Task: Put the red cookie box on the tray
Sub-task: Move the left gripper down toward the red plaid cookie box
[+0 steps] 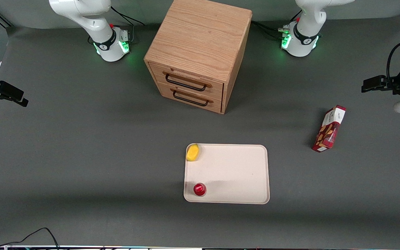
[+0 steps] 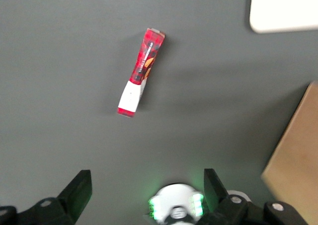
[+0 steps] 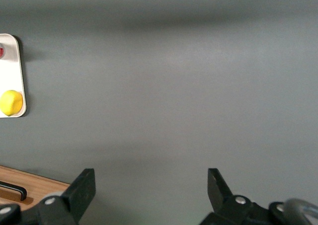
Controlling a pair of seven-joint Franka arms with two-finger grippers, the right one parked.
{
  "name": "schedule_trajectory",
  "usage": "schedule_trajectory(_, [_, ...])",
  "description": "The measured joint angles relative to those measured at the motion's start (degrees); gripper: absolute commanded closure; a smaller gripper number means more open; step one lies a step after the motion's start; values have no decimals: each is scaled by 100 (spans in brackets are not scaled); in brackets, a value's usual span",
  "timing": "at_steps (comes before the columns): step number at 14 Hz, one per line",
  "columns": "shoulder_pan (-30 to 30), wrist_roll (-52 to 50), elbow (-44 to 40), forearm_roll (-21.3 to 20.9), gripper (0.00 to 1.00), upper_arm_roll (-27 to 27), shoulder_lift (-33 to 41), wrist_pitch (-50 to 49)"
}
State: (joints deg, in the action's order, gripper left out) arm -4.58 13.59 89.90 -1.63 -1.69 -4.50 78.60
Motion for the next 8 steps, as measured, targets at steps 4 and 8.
schedule_trajectory(4, [-35, 1362, 1445, -33, 0, 322, -51, 1714])
schedule_trajectory(8, [-32, 1915, 3378, 266, 0, 316, -224, 4369])
